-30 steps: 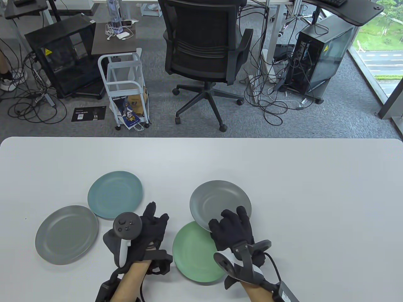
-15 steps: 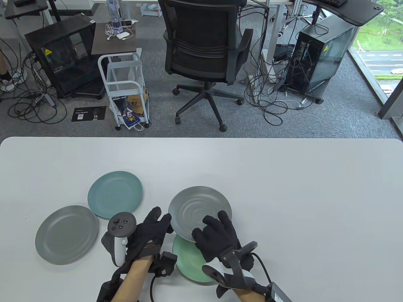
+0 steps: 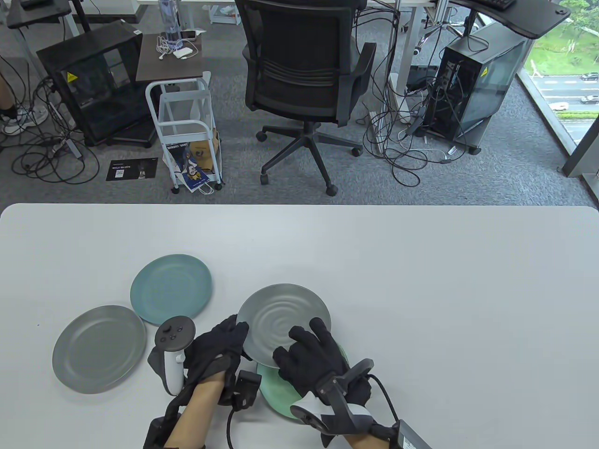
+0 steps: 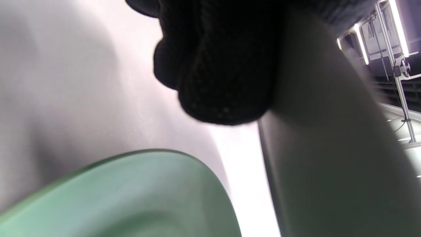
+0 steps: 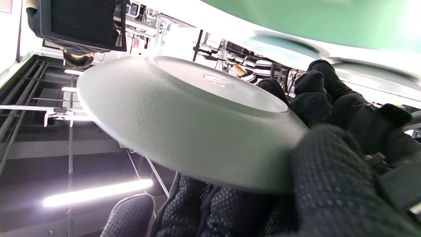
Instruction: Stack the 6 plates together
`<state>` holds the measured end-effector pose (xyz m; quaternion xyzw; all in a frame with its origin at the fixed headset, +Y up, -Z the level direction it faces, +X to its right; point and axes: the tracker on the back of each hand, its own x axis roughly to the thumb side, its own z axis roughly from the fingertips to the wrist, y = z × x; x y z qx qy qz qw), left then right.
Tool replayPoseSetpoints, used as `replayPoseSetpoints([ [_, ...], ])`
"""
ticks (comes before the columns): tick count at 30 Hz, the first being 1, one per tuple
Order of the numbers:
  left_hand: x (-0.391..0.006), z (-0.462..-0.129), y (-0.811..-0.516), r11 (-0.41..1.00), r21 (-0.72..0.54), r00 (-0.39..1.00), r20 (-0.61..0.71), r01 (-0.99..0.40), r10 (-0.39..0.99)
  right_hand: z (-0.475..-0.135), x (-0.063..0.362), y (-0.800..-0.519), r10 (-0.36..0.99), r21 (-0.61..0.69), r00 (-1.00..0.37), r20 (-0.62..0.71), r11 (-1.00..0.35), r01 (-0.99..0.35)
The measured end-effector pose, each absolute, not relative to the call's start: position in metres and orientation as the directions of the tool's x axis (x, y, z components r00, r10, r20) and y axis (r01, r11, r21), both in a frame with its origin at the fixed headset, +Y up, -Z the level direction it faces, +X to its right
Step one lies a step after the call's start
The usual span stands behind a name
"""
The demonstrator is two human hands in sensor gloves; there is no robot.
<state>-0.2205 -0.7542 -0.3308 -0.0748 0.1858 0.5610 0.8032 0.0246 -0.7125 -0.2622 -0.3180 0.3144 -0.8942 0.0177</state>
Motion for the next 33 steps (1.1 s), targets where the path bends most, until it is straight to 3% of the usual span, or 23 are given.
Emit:
replayPoseSetpoints([
  [11, -0.230, -0.333, -0.757, 0.383, 0.108, 0.315, -0.391, -0.917, 0.865, -0.275, 0.057, -0.706, -0.122, -0.549, -0.844, 0.522, -0.805, -0.223],
  [24, -0.219, -0.338, -0.758, 0.452, 0.001, 0.423, -0.348, -0.892, 0.837, -0.292, 0.095, -0.709, -0.034, -0.560, -0.912, 0.409, -0.798, -0.221],
  [33, -0.210, -0.339, -0.757, 0.520, -0.063, 0.510, -0.322, -0.852, 0.798, -0.292, 0.096, -0.707, -0.023, -0.549, -0.913, 0.407, -0.805, -0.224],
])
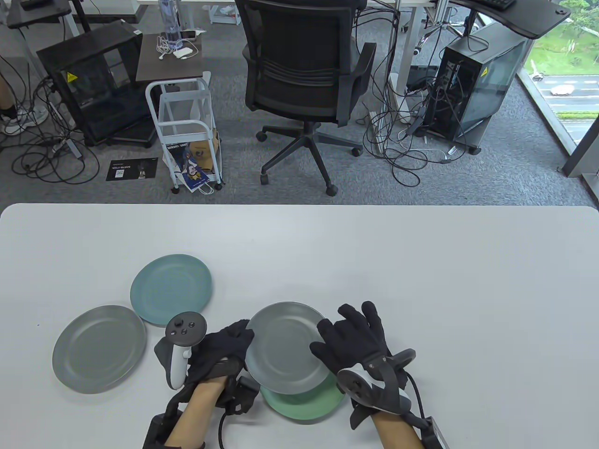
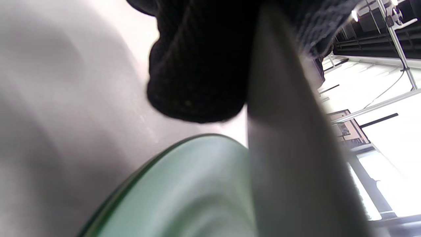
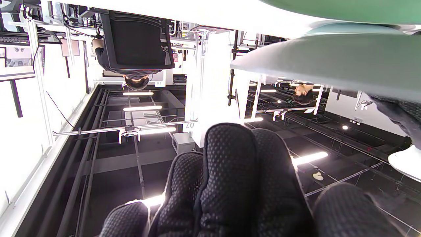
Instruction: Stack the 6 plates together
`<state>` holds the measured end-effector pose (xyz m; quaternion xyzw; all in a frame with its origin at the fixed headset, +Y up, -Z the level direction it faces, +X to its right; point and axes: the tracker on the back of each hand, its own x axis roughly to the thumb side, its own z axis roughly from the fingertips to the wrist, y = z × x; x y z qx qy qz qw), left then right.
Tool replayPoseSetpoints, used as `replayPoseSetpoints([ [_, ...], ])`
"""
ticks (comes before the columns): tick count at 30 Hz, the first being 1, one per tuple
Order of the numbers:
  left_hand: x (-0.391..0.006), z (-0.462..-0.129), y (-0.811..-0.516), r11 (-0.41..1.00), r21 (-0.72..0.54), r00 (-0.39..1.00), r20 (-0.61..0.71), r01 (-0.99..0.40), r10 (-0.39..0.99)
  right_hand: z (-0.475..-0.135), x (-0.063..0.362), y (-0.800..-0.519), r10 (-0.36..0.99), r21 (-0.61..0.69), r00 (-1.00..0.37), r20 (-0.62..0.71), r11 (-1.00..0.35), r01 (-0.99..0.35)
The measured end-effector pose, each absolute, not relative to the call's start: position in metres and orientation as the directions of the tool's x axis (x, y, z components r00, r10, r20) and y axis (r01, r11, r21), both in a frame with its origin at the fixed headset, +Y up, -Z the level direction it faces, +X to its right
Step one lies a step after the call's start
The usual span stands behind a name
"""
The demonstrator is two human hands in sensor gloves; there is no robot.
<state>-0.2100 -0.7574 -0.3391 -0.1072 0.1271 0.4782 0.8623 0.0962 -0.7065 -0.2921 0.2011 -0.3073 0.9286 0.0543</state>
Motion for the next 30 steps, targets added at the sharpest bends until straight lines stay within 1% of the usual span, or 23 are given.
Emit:
replayPoseSetpoints([
  [11, -0.200, -0.341, -0.758, 0.614, -0.157, 0.630, -0.296, -0.773, 0.718, -0.292, 0.096, -0.706, -0.010, -0.536, -0.912, 0.410, -0.811, -0.232],
  [19, -0.197, -0.342, -0.760, 0.668, -0.192, 0.692, -0.294, -0.719, 0.659, -0.293, 0.096, -0.706, -0.003, -0.532, -0.910, 0.415, -0.812, -0.240],
  [21, -0.196, -0.341, -0.758, 0.727, -0.180, 0.742, -0.285, -0.663, 0.606, -0.293, 0.096, -0.706, 0.000, -0.529, -0.909, 0.416, -0.813, -0.242],
  [24, -0.192, -0.339, -0.754, 0.827, -0.165, 0.832, -0.264, -0.537, 0.487, -0.293, 0.095, -0.707, 0.001, -0.525, -0.908, 0.418, -0.816, -0.243],
  [26, -0.189, -0.338, -0.752, 0.860, -0.146, 0.857, -0.265, -0.489, 0.442, -0.293, 0.095, -0.707, 0.000, -0.524, -0.908, 0.419, -0.817, -0.242],
  [28, -0.189, -0.337, -0.750, 0.871, -0.134, 0.863, -0.269, -0.473, 0.427, -0.293, 0.095, -0.707, 0.001, -0.522, -0.908, 0.420, -0.818, -0.242],
  [30, -0.192, -0.337, -0.747, 0.892, -0.092, 0.870, -0.283, -0.443, 0.403, -0.293, 0.095, -0.707, 0.002, -0.521, -0.908, 0.420, -0.818, -0.242],
])
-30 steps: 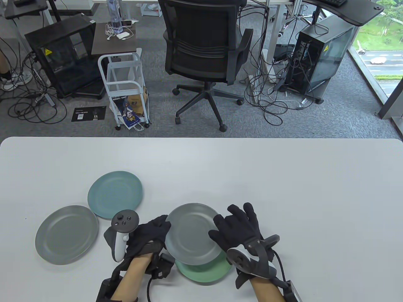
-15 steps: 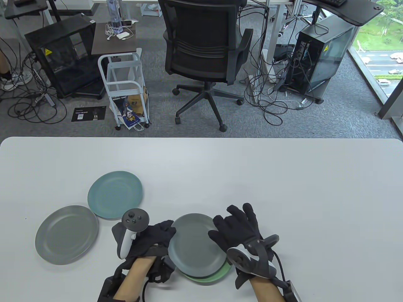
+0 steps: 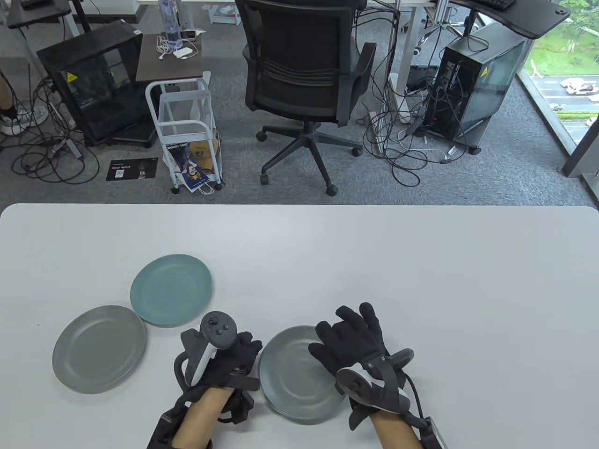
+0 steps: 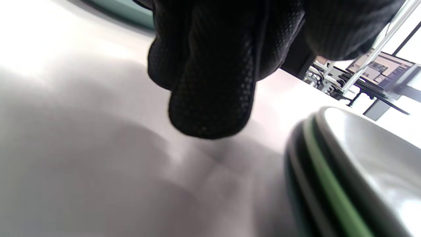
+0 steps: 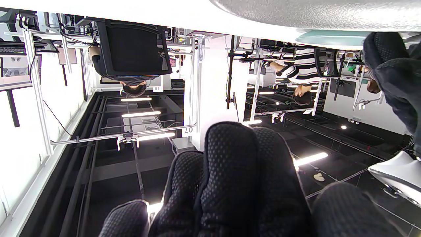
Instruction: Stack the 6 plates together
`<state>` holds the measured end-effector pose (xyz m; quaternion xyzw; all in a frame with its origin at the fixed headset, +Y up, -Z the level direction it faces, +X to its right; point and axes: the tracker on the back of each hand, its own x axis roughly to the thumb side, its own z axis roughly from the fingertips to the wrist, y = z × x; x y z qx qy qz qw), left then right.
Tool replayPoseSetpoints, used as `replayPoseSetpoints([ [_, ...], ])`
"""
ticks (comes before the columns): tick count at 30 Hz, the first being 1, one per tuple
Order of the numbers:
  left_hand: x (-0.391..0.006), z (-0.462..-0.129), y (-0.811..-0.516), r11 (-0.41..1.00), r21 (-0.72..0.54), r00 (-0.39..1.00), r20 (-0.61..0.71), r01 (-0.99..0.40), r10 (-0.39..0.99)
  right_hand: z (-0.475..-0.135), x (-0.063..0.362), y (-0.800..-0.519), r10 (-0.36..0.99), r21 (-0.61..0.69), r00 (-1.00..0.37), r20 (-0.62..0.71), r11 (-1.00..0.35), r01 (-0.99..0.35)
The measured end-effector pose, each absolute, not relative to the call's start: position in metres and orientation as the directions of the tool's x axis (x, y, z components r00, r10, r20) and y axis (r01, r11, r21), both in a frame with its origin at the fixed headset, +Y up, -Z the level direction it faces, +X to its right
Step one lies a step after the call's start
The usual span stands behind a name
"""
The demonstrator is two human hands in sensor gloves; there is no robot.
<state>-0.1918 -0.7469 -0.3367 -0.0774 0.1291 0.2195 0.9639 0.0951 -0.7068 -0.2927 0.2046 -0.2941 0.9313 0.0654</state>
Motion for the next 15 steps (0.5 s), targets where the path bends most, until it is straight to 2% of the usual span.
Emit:
replayPoseSetpoints([
  [8, -0.220, -0.336, -0.730, 0.979, 0.082, 0.893, -0.400, -0.186, 0.204, -0.294, 0.095, -0.708, -0.001, -0.511, -0.912, 0.411, -0.829, -0.230],
  [11, -0.231, -0.336, -0.728, 0.990, 0.108, 0.877, -0.462, -0.094, 0.134, -0.294, 0.096, -0.709, 0.004, -0.507, -0.915, 0.403, -0.832, -0.227],
  [15, -0.248, -0.341, -0.731, 0.997, 0.076, 0.836, -0.547, -0.001, 0.042, -0.296, 0.096, -0.710, 0.019, -0.492, -0.919, 0.394, -0.840, -0.229],
])
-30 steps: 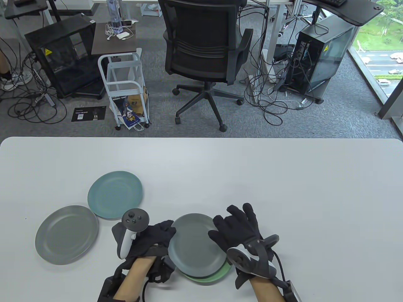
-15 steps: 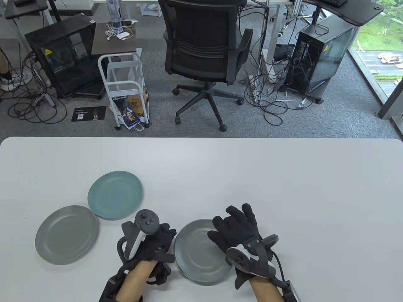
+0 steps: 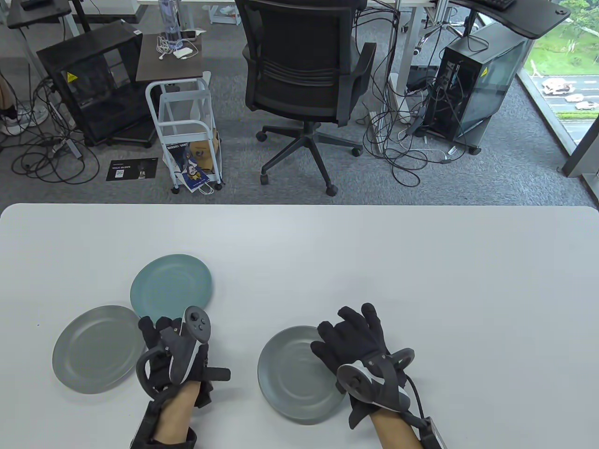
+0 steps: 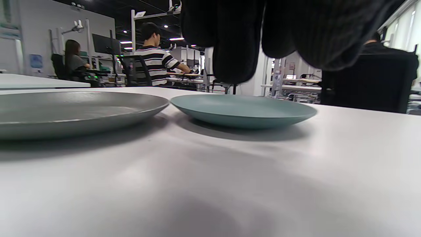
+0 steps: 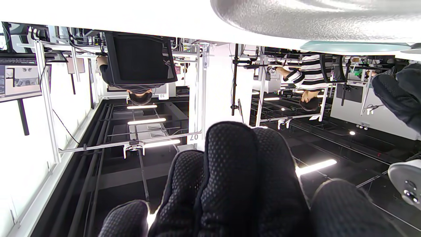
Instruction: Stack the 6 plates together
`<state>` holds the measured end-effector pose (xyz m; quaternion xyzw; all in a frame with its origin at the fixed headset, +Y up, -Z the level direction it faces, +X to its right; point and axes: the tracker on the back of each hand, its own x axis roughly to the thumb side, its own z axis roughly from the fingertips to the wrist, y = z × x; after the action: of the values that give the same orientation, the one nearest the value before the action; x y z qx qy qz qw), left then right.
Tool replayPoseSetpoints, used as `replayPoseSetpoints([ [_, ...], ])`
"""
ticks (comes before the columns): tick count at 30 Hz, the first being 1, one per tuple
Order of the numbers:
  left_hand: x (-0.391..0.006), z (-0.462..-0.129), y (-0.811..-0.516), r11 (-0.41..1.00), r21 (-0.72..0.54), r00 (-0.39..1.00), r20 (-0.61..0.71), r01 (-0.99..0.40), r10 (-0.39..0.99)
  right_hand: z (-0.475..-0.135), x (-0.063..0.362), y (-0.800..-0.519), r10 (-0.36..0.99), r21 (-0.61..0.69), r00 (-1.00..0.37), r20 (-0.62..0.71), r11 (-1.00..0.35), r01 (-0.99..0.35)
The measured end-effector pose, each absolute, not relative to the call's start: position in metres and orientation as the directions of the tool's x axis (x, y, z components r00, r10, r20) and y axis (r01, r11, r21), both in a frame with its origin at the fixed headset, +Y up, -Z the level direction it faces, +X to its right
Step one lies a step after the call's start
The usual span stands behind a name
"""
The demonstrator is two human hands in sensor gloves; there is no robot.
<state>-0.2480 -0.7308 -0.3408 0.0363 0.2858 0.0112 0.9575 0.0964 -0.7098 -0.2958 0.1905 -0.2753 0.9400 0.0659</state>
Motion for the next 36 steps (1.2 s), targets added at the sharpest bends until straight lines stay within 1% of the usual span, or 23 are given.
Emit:
replayPoseSetpoints([
  [3, -0.254, -0.351, -0.741, 0.999, 0.030, 0.853, -0.522, -0.018, 0.031, -0.297, 0.096, -0.710, 0.039, -0.481, -0.919, 0.393, -0.842, -0.242],
  [5, -0.254, -0.359, -0.745, 1.000, -0.014, 0.854, -0.520, 0.017, -0.022, -0.298, 0.095, -0.711, 0.044, -0.476, -0.918, 0.393, -0.845, -0.244],
  [8, -0.256, -0.372, -0.742, 0.986, -0.097, 0.841, -0.514, 0.137, -0.167, -0.298, 0.095, -0.711, 0.053, -0.471, -0.919, 0.391, -0.846, -0.249],
  [11, -0.260, -0.384, -0.740, 0.988, -0.132, 0.843, -0.520, 0.077, -0.135, -0.300, 0.096, -0.712, 0.071, -0.462, -0.918, 0.391, -0.847, -0.263],
  [16, -0.262, -0.398, -0.742, 0.979, -0.189, 0.835, -0.524, 0.078, -0.167, -0.301, 0.097, -0.713, 0.082, -0.447, -0.917, 0.390, -0.854, -0.266],
  [22, -0.257, -0.405, -0.750, 0.965, -0.251, 0.836, -0.512, 0.077, -0.199, -0.302, 0.097, -0.714, 0.092, -0.443, -0.916, 0.391, -0.854, -0.275],
  [24, -0.256, -0.408, -0.755, 0.962, -0.262, 0.833, -0.513, 0.079, -0.208, -0.302, 0.097, -0.714, 0.100, -0.438, -0.916, 0.389, -0.855, -0.279],
  [27, -0.255, -0.410, -0.756, 0.968, -0.236, 0.828, -0.523, 0.087, -0.202, -0.303, 0.099, -0.714, 0.106, -0.437, -0.916, 0.388, -0.853, -0.284],
  [31, -0.252, -0.413, -0.758, 0.968, -0.203, 0.819, -0.524, 0.150, -0.236, -0.304, 0.099, -0.716, 0.112, -0.428, -0.915, 0.387, -0.858, -0.286],
  [36, -0.247, -0.414, -0.758, 0.968, -0.173, 0.817, -0.520, 0.184, -0.248, -0.304, 0.100, -0.716, 0.118, -0.425, -0.915, 0.386, -0.857, -0.290],
])
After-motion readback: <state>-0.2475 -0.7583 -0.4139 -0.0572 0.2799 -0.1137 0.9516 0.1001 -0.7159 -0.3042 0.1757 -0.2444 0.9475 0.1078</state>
